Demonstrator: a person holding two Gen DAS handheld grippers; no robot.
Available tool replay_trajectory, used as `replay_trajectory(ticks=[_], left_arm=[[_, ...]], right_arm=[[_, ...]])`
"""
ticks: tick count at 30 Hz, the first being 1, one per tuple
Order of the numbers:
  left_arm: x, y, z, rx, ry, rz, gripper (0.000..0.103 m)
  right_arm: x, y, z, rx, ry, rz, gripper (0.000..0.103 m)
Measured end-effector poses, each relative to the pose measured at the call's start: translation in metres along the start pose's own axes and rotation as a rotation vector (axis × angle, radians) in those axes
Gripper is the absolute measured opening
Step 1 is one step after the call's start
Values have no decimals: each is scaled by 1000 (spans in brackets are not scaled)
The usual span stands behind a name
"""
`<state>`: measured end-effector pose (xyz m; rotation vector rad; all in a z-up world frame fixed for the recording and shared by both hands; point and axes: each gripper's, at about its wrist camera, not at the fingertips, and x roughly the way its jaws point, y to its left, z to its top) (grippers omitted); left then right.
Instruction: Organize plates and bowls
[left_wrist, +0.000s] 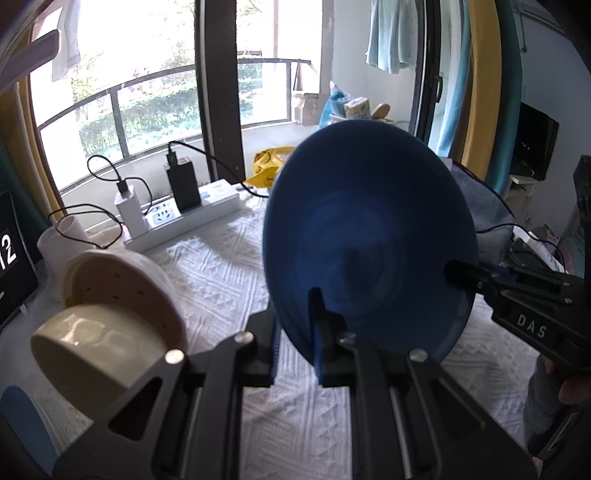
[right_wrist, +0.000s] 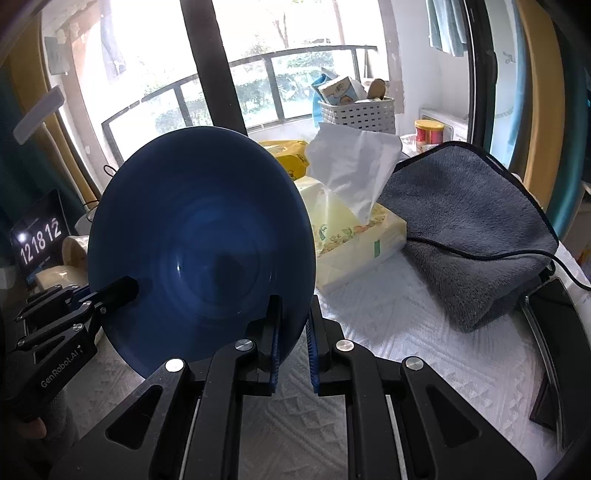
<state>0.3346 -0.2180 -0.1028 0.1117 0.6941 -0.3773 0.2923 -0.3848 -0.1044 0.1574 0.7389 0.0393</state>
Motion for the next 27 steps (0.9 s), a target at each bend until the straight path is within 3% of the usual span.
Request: replay_trajectory(ticks=[27], left_arm=[[-70,26,-43,-54,-36,-12,14]], right_arm=[[-49,44,-32,-49,-19,9,14]])
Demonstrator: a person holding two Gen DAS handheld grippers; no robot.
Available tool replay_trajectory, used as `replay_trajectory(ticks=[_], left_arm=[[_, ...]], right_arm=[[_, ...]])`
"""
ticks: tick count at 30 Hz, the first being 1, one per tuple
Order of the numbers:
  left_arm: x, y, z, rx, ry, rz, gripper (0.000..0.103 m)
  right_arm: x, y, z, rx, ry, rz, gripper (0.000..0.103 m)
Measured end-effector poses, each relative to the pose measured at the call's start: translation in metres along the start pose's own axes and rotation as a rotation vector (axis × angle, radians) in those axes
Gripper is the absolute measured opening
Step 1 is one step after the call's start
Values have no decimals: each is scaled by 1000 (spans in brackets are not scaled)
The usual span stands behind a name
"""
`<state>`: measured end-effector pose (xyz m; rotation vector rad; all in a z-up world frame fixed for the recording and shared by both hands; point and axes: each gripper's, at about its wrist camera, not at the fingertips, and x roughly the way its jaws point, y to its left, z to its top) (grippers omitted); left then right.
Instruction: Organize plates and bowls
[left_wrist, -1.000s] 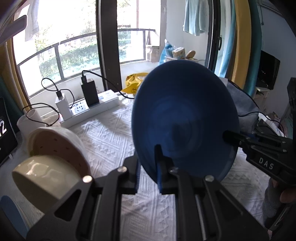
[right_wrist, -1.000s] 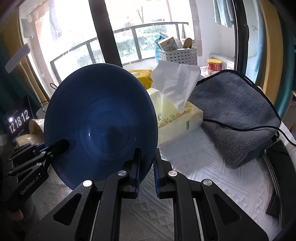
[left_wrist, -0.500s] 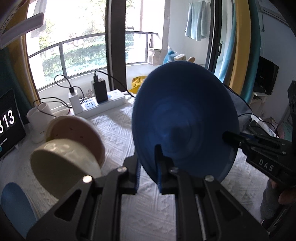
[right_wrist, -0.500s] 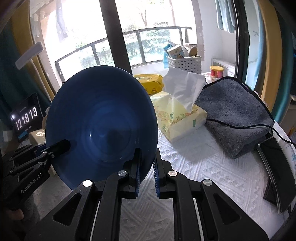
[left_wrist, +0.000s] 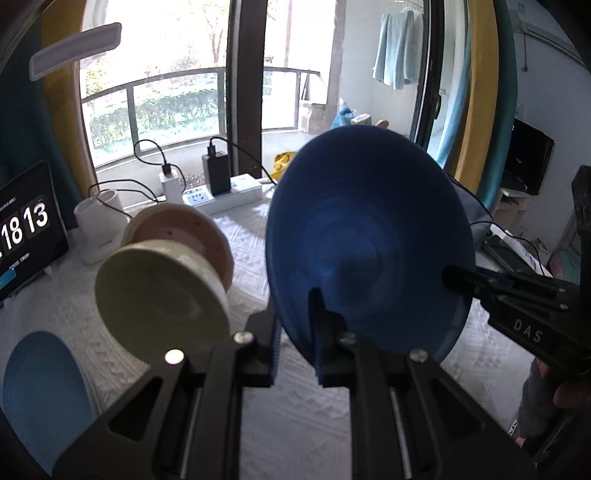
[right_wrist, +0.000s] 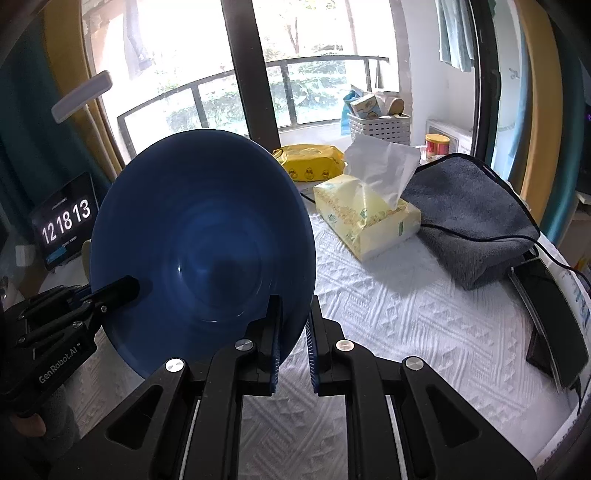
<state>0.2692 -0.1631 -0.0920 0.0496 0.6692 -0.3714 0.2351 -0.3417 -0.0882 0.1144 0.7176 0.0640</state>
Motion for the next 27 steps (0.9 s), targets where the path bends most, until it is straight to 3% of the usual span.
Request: replay_trajectory(ticks=[27], left_arm=[[-50,24,-43,-39,-3,3,14]], right_arm=[[-30,44,-43,-20,54,19,15]])
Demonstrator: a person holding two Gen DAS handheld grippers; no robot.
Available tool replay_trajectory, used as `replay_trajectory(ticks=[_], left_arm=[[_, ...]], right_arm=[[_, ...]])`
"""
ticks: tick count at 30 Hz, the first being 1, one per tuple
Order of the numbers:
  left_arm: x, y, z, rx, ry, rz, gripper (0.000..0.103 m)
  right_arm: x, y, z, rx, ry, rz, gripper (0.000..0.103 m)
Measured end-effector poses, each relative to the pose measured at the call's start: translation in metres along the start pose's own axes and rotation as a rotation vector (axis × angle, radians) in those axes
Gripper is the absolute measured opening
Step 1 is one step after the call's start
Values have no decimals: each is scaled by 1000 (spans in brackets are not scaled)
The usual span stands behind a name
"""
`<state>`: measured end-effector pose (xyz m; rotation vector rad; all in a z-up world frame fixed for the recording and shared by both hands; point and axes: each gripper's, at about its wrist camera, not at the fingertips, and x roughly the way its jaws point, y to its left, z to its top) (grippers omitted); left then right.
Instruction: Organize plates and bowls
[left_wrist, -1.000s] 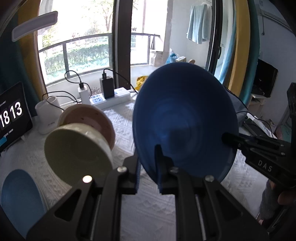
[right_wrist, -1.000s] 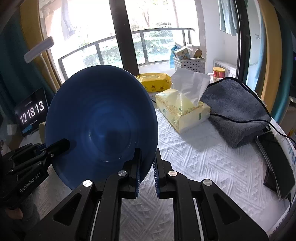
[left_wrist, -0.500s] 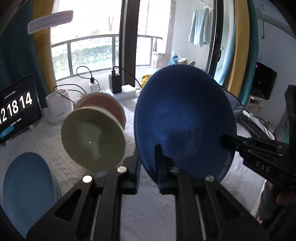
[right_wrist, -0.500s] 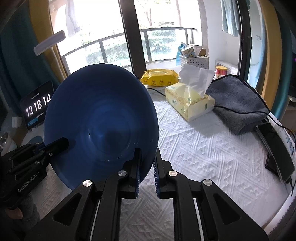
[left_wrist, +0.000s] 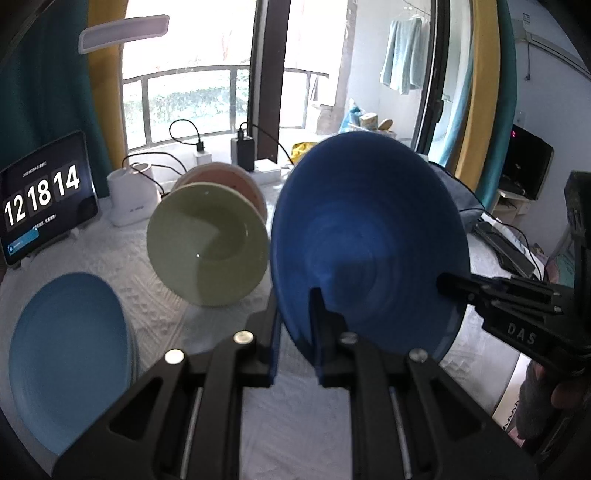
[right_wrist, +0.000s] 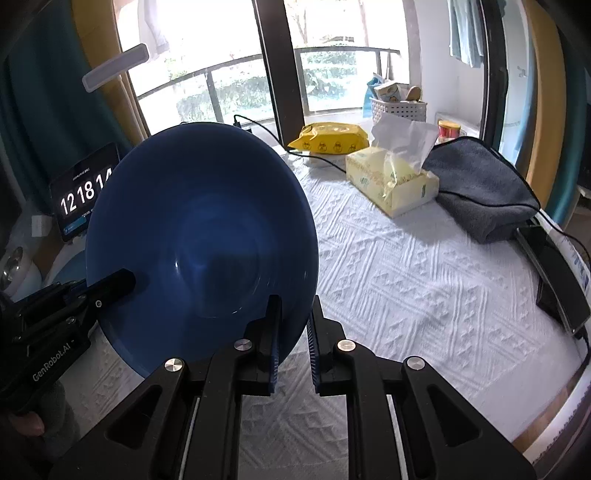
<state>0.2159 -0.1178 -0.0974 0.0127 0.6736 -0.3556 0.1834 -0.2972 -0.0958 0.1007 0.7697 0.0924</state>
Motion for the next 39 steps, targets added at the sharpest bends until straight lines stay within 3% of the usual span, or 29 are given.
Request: replay_trajectory(ticks=[22,35,39], left_arm=[[3,-13,-5,40,32,-13,15],[29,-16,8,44,61,4,16],[42,-18,13,41,82,2,16]], right_arm=[[-8,-19,-3,82,16,-43,15],[-7,-27,7,80,-17,-32,15],[-5,-28,12,73,-25,-31,20]])
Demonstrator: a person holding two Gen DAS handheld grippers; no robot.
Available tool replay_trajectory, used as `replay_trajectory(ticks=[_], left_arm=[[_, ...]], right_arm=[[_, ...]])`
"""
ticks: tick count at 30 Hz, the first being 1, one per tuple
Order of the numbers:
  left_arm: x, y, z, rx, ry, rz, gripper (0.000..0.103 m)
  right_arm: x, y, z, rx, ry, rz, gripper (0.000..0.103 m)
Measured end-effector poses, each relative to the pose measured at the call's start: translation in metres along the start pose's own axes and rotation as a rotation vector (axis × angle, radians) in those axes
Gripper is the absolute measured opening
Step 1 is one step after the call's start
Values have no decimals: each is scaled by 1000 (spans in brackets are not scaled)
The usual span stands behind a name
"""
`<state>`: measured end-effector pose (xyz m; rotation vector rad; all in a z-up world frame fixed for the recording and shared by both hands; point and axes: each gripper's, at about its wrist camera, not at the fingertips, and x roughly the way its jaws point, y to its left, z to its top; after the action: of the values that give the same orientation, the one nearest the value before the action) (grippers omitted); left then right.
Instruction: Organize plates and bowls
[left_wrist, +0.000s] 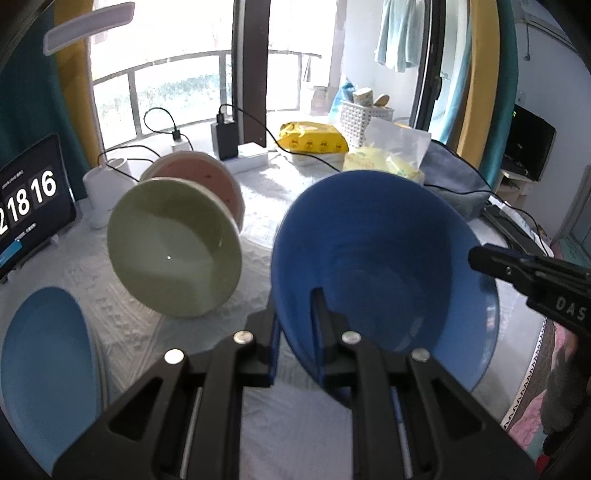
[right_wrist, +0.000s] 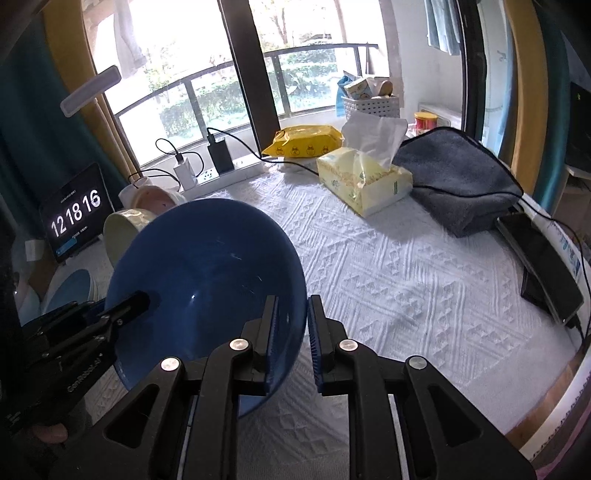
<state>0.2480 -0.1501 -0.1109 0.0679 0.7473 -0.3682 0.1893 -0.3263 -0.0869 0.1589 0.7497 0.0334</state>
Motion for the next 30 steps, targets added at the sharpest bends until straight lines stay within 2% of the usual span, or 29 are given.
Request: replay_trajectory(ticks=[6,11,14,20,30], left_arm=[[14,3,9,-22,43,-13,17],[14,8,12,-36,44,-12,25],[9,11,14,-42,29,-8,26],[-7,22,19,-64,-7,-8,28],[-28,49,20,-115,-53,1,35]], right_arm=[[4,-6,13,6,-7,-7,20],[3,-6,22,4,-27,-25,22],[1,-5,27,6,-39,-34,29],[-2,2,33,-9,-53,-34,30],[-6,35,39,-68,-68,1,30]])
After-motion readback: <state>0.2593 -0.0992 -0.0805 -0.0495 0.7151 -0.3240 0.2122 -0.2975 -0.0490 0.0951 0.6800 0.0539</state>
